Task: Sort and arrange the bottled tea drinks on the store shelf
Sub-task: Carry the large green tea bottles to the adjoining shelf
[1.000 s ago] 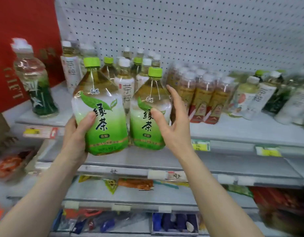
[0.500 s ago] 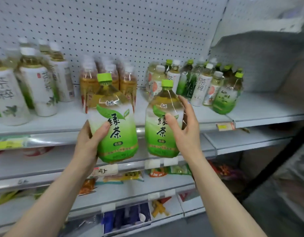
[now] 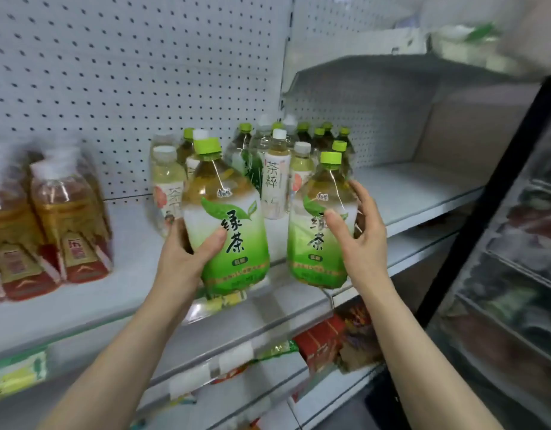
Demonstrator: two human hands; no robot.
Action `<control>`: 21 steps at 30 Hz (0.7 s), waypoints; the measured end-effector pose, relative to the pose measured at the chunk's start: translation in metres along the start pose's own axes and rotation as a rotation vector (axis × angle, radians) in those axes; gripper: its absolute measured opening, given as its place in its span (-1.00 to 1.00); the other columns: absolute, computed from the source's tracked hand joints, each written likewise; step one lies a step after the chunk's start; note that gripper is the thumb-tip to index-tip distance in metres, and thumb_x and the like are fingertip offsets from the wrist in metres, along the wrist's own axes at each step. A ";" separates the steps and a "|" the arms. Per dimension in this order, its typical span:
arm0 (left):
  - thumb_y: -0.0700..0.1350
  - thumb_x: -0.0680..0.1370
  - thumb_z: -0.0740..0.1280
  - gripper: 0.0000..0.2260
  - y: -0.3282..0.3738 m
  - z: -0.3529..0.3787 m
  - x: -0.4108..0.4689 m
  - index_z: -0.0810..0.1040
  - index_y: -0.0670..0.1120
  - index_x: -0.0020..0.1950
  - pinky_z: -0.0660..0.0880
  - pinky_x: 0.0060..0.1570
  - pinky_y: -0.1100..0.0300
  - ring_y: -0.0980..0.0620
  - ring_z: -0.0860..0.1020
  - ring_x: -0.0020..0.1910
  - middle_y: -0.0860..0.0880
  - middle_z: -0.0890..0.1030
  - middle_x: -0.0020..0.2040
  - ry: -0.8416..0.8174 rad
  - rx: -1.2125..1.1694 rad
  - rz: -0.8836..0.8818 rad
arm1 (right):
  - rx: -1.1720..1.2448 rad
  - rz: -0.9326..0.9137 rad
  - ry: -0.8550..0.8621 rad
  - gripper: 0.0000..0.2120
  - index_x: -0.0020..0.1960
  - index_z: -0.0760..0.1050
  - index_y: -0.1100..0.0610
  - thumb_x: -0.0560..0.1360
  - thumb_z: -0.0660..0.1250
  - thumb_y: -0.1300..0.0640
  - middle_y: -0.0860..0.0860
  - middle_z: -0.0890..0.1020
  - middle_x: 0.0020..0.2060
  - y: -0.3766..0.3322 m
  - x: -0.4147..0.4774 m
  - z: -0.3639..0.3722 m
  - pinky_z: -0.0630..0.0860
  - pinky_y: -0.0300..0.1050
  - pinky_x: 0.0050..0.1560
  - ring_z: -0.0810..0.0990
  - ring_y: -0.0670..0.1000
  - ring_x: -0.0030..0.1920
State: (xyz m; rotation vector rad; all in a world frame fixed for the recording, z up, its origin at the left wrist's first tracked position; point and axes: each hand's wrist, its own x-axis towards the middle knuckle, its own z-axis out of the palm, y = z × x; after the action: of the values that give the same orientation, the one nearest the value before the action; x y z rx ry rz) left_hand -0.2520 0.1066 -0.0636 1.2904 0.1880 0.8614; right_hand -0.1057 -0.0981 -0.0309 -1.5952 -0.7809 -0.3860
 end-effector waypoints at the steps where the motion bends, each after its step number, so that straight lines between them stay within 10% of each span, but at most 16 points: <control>1: 0.08 0.24 0.53 -0.35 -0.005 0.011 0.013 0.49 -0.07 0.28 0.61 -0.08 0.17 -0.04 0.67 0.09 -0.05 0.68 0.15 -0.009 -0.009 -0.008 | -0.007 0.002 0.033 -0.41 0.50 0.33 0.01 0.52 0.39 -0.02 -0.08 0.44 0.41 0.007 0.010 -0.007 0.28 -0.37 0.38 0.35 -0.19 0.43; 11: 0.07 0.22 0.55 -0.26 -0.060 0.106 0.082 0.47 -0.17 0.33 0.61 -0.01 0.05 -0.12 0.65 0.12 -0.12 0.67 0.17 0.024 -0.006 -0.023 | -0.037 0.049 0.302 -0.43 0.47 0.34 -0.02 0.49 0.37 -0.06 -0.08 0.45 0.34 0.109 0.114 -0.093 0.36 -0.03 0.40 0.43 -0.09 0.33; 21: 0.07 0.27 0.53 -0.34 -0.095 0.174 0.079 0.49 -0.08 0.32 0.56 0.10 -0.08 -0.14 0.64 0.14 -0.11 0.66 0.18 0.233 0.088 0.052 | -0.010 0.133 -0.012 -0.40 0.47 0.29 -0.10 0.51 0.44 0.08 0.05 0.34 0.31 0.227 0.232 -0.107 0.34 0.07 0.42 0.40 0.07 0.32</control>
State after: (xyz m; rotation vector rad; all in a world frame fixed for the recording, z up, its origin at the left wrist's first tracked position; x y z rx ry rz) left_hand -0.0553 0.0233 -0.0678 1.2798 0.3812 1.0577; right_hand 0.2330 -0.1430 -0.0278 -1.6498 -0.6788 -0.2853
